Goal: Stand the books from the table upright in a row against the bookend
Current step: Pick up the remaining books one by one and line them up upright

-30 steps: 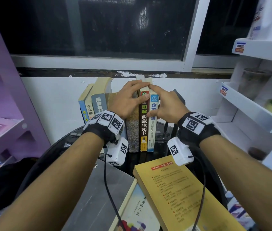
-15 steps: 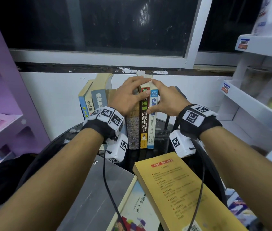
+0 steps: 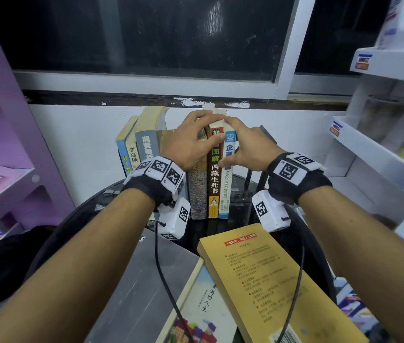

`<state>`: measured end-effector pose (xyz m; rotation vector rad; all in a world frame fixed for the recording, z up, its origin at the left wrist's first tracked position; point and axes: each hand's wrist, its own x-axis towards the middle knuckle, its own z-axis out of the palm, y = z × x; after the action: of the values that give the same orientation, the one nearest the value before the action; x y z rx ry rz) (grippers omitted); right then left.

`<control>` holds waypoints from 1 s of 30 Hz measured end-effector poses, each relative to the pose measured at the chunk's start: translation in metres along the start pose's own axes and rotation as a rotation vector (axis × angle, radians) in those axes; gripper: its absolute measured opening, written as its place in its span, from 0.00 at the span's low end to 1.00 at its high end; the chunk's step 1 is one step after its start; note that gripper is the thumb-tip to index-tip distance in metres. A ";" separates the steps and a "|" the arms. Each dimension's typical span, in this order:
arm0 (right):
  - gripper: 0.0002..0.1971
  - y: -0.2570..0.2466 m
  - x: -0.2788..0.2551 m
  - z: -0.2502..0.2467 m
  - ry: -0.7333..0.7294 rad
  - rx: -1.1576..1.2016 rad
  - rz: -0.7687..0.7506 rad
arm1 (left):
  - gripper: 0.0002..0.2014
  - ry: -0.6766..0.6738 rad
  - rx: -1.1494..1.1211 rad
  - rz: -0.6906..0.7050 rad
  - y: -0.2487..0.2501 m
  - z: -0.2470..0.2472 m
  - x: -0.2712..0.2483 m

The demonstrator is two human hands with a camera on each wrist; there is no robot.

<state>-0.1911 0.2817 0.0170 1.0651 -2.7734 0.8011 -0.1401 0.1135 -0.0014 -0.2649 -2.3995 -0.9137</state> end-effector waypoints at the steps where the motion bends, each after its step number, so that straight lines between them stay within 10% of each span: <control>1: 0.49 0.000 -0.001 0.000 0.002 0.006 -0.004 | 0.22 0.000 0.004 0.002 0.000 0.000 0.000; 30: 0.53 -0.010 -0.039 0.001 -0.022 0.144 0.086 | 0.23 -0.010 -0.020 -0.053 0.018 -0.023 -0.026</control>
<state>-0.1552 0.2988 0.0112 0.9866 -2.8343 1.0197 -0.1016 0.1119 0.0083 -0.2151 -2.4177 -0.9622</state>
